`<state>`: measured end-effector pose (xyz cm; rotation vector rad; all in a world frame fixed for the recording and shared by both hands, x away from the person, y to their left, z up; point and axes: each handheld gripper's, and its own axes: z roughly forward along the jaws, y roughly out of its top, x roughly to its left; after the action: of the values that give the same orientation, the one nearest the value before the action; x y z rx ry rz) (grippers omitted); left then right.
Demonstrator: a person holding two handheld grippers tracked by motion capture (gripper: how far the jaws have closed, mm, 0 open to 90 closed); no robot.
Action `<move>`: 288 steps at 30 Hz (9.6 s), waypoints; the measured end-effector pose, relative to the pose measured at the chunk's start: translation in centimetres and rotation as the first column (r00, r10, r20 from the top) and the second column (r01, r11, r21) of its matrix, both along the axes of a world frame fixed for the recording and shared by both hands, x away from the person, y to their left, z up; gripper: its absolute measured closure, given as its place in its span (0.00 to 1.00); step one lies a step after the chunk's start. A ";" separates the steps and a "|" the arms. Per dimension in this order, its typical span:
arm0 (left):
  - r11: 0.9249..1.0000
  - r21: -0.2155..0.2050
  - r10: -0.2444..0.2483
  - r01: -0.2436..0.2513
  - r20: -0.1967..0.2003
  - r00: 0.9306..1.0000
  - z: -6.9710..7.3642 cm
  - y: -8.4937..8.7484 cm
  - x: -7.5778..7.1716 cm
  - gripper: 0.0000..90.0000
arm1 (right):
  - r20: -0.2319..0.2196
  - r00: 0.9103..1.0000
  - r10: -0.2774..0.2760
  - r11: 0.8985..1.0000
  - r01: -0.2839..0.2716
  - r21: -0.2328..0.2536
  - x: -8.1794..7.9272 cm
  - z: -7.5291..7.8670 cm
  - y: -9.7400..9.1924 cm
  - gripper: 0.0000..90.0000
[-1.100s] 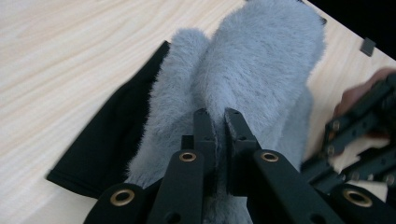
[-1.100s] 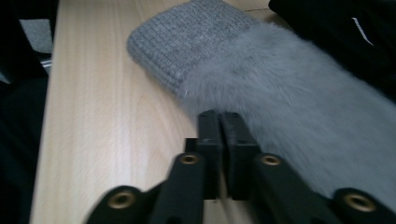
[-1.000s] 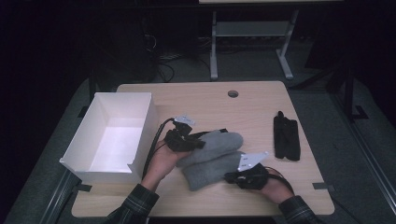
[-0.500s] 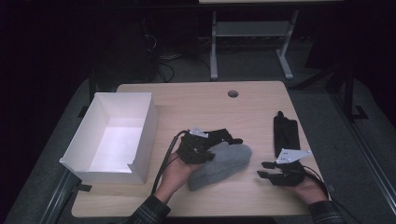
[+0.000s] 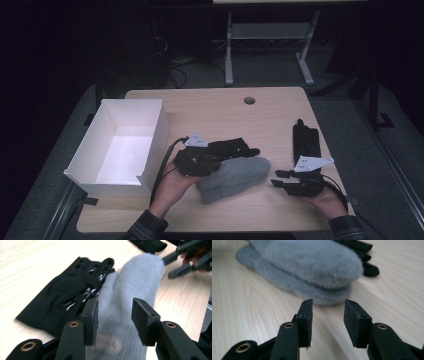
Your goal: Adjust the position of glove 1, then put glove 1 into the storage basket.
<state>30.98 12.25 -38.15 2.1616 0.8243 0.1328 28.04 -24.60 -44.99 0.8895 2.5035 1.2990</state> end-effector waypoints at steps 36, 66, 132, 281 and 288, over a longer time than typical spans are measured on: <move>0.986 -0.003 -0.169 0.169 -0.027 0.985 -1.4 1.0 -3.1 0.97 | -0.049 0.998 -0.042 0.999 0.043 0.016 3.2 1.2 2.8 0.98; 0.997 0.067 -0.029 0.037 -0.117 0.993 -5.2 1.7 2.3 1.00 | -0.139 0.990 0.017 0.996 -0.029 -0.085 0.2 -0.9 3.2 1.00; 0.981 0.028 -0.189 0.193 -0.109 0.976 -4.9 -6.9 2.1 0.14 | -0.007 0.999 -0.047 0.991 0.046 -0.125 0.6 -3.1 1.9 0.20; 0.847 0.222 0.525 -0.482 -0.212 0.825 -0.5 23.2 9.8 0.25 | -0.004 0.998 -0.061 0.990 0.060 -0.131 0.6 -3.2 1.9 0.16; 0.883 0.137 0.466 -0.449 -0.138 0.874 4.4 21.7 9.2 0.24 | -0.005 0.998 -0.061 0.989 0.060 -0.132 0.6 -3.2 1.9 0.16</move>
<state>40.22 33.98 -33.73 2.0493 1.4519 0.2397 28.62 -22.66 -48.15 0.9352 2.5138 1.0997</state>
